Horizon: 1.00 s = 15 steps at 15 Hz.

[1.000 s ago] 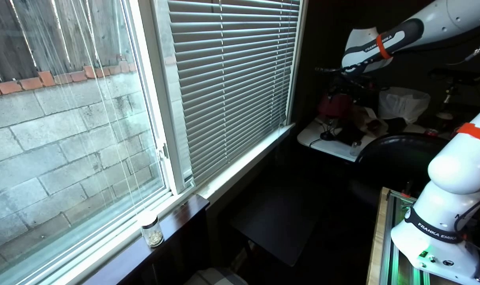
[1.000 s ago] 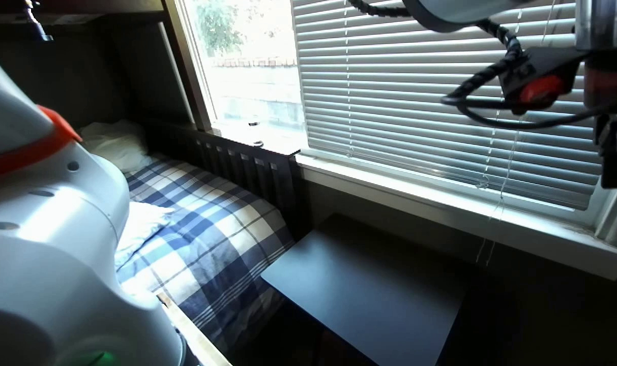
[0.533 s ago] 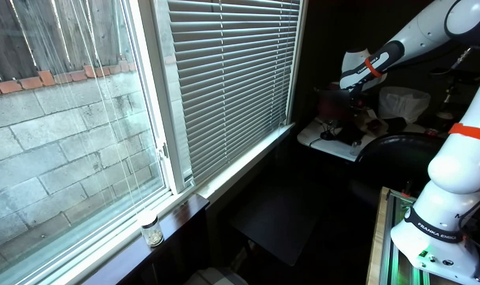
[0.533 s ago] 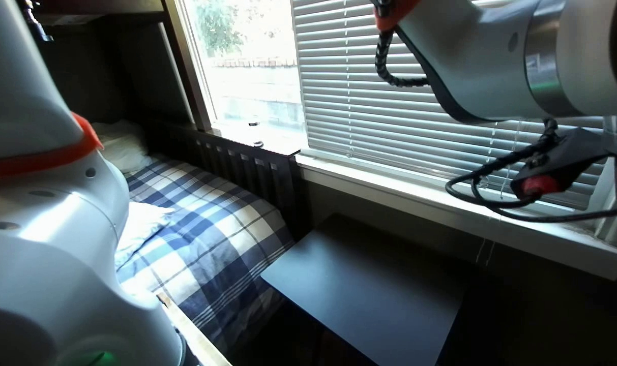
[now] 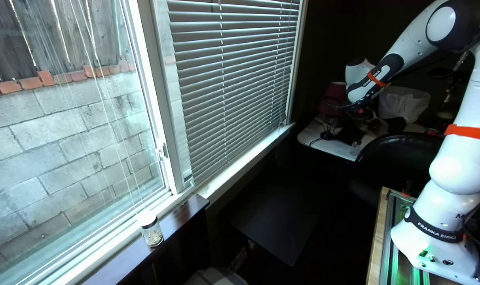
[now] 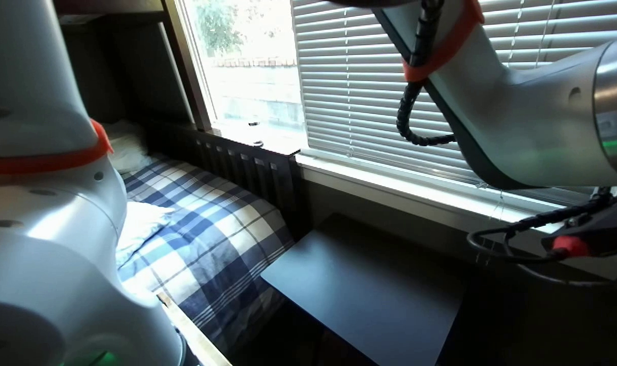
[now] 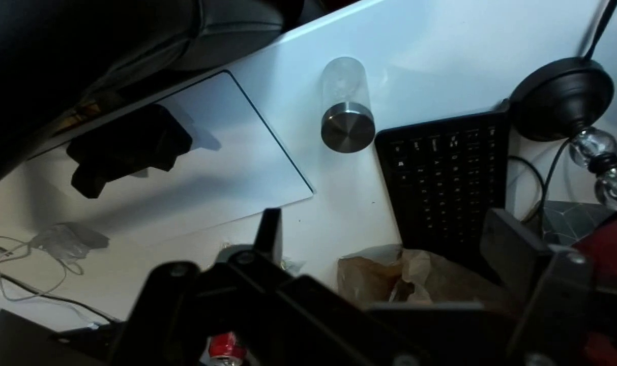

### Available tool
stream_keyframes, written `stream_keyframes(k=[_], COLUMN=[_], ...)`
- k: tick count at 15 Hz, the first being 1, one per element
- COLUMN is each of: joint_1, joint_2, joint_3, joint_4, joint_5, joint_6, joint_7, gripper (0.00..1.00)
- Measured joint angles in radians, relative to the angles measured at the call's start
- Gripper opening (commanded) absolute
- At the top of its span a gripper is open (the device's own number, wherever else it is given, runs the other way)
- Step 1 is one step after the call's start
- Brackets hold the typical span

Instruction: Move the silver object to the left

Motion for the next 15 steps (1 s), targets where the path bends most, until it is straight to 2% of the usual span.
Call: stream_keyframes(k=[8,11,15], joint_1=[0.009,0.019,0.025], joint_2=[-0.001,0.033,0.143], joint_3=[-0.001,-0.010,-0.020], joint_4=[0.006,0.014,0.054], joint_5=[0.000,0.002,0.052], joint_6=[-0.002,0.001,0.005], joint_7=[0.000,0.103,0.227], gripper=[1.00,1.00,1.00])
